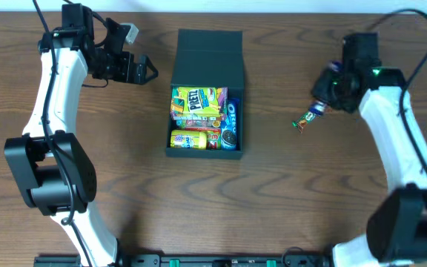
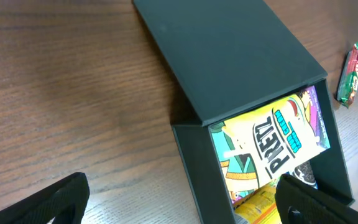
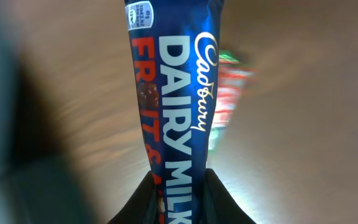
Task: Pack container
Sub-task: 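Carry the Dairy Milk bar into the box and release it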
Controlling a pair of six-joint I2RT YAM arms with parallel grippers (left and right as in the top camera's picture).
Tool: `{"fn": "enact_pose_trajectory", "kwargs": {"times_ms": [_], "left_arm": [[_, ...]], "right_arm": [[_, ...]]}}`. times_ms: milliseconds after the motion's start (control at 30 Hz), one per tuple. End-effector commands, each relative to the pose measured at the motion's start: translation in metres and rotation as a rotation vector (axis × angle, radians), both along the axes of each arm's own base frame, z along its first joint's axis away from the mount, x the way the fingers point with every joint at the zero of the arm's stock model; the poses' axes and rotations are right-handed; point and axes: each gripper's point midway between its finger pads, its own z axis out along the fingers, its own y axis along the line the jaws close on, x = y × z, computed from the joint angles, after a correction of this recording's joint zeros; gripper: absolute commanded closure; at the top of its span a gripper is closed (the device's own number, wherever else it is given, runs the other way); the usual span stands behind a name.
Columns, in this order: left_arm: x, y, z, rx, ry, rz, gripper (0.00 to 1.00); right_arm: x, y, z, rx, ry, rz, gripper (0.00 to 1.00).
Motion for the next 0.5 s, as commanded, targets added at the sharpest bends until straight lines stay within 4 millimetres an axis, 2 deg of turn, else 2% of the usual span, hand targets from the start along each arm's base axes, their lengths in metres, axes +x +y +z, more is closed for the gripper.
{"fn": "enact_pose_trajectory", "kwargs": {"times_ms": [0, 133, 233, 467], "left_arm": [[0.005, 0.001, 0.018, 0.013, -0.061, -0.012, 0.03], [0.006, 0.001, 0.018, 0.014, -0.068, -0.012, 0.03], [0.007, 0.001, 0.019, 0.014, -0.073, -0.012, 0.03], [0.007, 0.001, 0.019, 0.015, -0.073, -0.012, 0.04]], "right_arm": [[-0.006, 0.069, 0.02, 0.114, -0.061, 0.291, 0.98], [-0.025, 0.124, 0.019, 0.168, -0.036, 0.442, 0.98], [-0.038, 0.156, 0.016, 0.153, -0.026, 0.529, 0.99], [-0.06, 0.193, -0.005, 0.15, 0.062, 0.556, 0.98]]}}
